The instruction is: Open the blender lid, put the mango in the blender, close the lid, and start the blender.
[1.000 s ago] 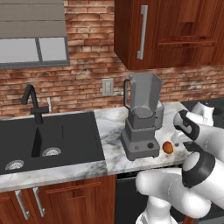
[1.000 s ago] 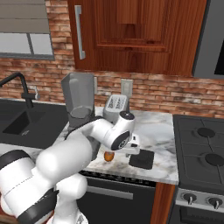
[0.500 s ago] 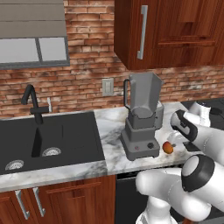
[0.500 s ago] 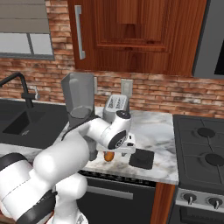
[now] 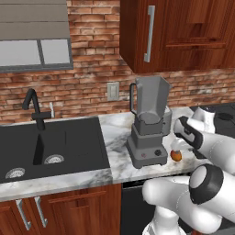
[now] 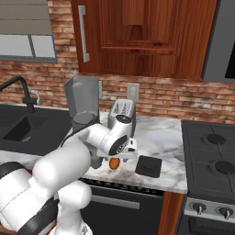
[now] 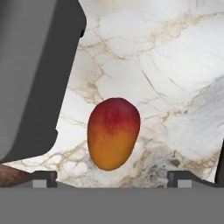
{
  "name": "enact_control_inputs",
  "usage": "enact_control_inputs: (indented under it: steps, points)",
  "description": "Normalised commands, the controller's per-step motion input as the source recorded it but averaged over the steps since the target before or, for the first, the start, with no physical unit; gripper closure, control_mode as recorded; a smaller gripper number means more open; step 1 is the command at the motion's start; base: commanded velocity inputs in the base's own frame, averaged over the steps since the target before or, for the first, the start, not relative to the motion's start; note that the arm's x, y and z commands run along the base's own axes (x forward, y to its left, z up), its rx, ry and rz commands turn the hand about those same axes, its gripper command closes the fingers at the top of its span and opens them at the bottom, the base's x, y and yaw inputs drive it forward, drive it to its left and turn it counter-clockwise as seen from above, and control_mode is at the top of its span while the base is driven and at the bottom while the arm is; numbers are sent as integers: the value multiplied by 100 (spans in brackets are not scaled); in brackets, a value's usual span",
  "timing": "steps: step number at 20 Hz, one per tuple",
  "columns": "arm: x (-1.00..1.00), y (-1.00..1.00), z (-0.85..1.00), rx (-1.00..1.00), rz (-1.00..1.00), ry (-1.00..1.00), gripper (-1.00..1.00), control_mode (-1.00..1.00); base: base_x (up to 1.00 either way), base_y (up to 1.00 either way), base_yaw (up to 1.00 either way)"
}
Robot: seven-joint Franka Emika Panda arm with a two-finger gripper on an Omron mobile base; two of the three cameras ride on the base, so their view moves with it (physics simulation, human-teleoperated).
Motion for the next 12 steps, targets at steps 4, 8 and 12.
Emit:
enact_control_inputs:
  steps: [4,8,12]
  points:
    - [25,0,-8,0,0,0,-100,-100,0,0,0]
    - [23,0,-17,0,0,1,-100,-100,0,0,0]
    - [6,0,-19,0,0,2,-100,-100,0,0,0]
